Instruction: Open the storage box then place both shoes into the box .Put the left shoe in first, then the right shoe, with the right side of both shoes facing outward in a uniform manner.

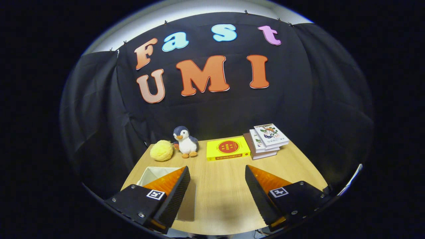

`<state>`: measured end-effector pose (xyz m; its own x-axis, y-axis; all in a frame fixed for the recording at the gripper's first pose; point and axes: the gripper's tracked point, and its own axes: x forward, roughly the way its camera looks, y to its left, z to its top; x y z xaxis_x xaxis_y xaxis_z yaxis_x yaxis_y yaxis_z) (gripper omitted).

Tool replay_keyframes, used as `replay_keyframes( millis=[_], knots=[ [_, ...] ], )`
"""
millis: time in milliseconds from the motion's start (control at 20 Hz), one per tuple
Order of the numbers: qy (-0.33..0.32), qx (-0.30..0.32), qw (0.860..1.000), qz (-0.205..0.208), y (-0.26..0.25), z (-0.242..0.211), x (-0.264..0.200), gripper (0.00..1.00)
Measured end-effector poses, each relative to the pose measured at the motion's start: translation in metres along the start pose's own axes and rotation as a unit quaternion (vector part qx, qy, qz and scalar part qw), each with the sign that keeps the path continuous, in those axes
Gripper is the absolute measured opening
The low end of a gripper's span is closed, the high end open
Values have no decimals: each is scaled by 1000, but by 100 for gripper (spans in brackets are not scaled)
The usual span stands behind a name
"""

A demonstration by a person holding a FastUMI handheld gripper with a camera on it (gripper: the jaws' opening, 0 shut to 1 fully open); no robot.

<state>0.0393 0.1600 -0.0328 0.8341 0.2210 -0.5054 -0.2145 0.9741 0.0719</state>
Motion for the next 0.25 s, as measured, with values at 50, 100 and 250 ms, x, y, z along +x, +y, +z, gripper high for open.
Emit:
replay_keyframes(
  millis=[50, 100, 250],
  knots=[
    [-7, 0, 1000, -1, -11, 4, -3, 99],
    [-13, 2, 1000, -2, -22, 6, -6, 99],
    [-26, 6, 1000, -6, -54, 9, -13, 98]
  ],
)
